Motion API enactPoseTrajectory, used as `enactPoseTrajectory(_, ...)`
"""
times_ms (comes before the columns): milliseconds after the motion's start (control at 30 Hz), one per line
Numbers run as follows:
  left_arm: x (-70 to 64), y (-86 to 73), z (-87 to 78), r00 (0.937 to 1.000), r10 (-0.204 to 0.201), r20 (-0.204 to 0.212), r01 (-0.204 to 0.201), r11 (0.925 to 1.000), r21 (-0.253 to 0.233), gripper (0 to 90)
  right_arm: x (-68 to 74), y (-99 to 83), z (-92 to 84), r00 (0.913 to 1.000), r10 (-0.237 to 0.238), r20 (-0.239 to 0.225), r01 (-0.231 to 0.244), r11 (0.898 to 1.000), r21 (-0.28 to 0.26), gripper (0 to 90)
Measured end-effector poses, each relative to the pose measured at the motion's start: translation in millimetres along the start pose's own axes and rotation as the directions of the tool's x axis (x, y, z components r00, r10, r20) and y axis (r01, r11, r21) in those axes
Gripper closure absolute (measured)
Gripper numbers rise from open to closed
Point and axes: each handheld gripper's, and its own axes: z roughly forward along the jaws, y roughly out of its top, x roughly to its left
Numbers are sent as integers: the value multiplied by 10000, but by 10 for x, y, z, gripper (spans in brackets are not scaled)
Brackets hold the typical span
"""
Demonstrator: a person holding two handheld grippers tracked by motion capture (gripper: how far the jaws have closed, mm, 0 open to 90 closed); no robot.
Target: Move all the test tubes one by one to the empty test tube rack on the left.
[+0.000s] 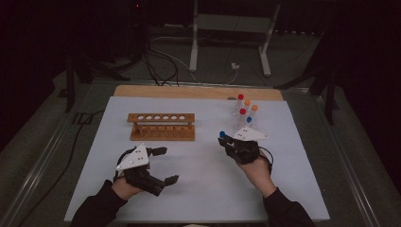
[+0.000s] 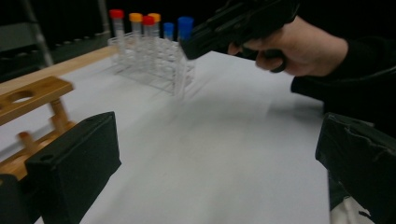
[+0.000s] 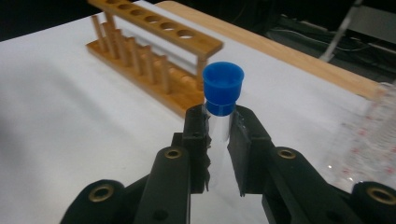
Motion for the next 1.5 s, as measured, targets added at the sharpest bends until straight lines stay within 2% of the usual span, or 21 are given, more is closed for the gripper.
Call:
enactPoseTrajectory(233,49,160,150,9985,52,549,-47,9999,-93,18,126,-13,24,9985,-213,-503,217,9997,68,766)
enactPoseTrajectory(333,70,222,221,9977,145,655,-137,9998,-114,36,168,-9,22,9973,-308,-661,312,9995,47,766)
enactPoseTrajectory(467,99,280,313,9979,59,647,-51,9999,-134,57,218,-2,18,9952,-421,-879,425,9991,26,766)
enactPoseTrajectory(633,118,347,423,9980,149,613,-141,9998,-134,80,268,3,22,9932,-499,-1052,505,9987,26,766)
enactPoseTrajectory(767,125,395,495,9987,143,483,-134,9997,-183,159,292,3,23,9917,-553,-1159,558,9984,9,766)
enactPoseTrajectory(933,119,436,592,9988,231,437,-226,9997,-105,214,319,8,23,9899,-571,-1300,576,9983,2,766)
enactPoseTrajectory(1000,121,447,627,9994,270,228,-269,9996,-41,245,328,10,20,9893,-576,-1341,579,9983,-15,766)
enactPoseTrajectory(1167,136,458,698,9994,327,69,-326,9995,-28,345,350,11,21,9879,-618,-1423,621,9981,-19,766)
enactPoseTrajectory(1500,141,464,810,9992,395,75,-396,9991,121,523,360,16,15,9870,-626,-1482,626,9980,-45,766)
